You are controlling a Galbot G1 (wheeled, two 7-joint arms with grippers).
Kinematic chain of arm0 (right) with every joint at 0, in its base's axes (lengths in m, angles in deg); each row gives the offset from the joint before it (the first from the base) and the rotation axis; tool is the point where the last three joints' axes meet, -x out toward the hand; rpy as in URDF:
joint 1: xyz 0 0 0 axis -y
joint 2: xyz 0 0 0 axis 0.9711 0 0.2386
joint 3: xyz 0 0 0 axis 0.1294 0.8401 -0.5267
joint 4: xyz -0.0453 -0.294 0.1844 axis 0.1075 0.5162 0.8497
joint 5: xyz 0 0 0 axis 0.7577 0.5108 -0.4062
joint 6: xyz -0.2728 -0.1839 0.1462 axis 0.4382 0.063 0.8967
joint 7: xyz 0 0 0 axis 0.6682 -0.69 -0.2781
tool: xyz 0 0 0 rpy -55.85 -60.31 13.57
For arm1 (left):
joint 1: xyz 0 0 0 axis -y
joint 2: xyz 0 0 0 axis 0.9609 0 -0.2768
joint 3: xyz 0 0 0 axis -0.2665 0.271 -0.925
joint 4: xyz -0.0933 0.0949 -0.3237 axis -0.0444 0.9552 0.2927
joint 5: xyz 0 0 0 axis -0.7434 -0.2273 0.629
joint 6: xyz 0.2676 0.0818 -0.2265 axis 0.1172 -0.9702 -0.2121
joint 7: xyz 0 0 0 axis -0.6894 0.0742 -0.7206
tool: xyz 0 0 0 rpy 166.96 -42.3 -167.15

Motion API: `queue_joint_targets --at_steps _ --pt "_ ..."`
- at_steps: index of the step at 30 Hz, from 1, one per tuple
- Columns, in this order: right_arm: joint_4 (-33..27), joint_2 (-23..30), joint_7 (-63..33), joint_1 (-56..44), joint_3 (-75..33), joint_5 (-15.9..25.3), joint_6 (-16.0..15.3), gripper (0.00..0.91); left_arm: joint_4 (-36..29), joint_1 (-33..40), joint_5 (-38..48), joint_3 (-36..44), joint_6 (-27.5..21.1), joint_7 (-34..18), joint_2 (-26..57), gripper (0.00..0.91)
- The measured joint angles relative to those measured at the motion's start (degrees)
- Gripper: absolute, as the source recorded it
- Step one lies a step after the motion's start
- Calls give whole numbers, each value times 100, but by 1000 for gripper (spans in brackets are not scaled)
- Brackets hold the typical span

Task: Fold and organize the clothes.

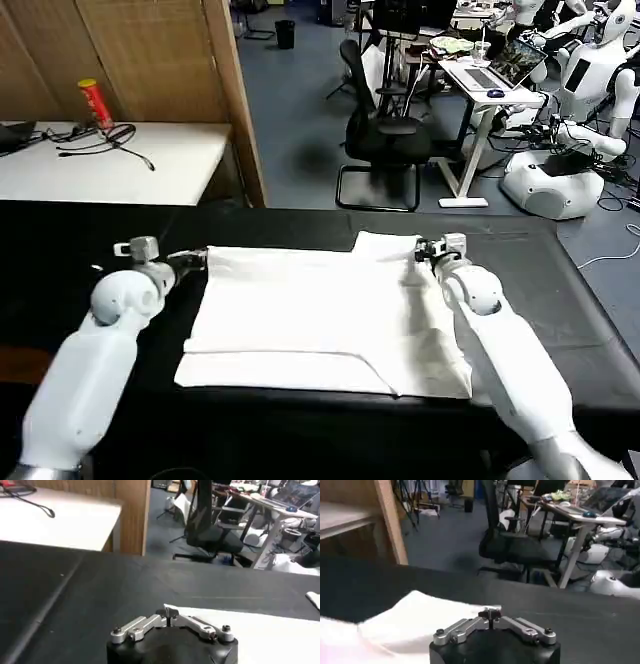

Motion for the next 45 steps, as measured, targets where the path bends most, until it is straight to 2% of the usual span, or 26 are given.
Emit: queue_joint_targets --at_steps 7,22,32,45 --pt "780 -317 -86 -469 -141 -182 -196 0 -754 -666 150 -290 -16 -20 380 0" --pt "2446 -894 -353 -1861 -673 -257 -947 0 -2280 -1860 315 -809 -145 -288 762 0" --pt "2912 -955 -397 -2672 -982 -256 -954 0 -2985 -2766 161 -1327 -116 -378 778 0" --pt "3143 -927 -381 -3367 -1044 -210 -953 0 -3435 -3823 33 -1768 -83 -376 652 0"
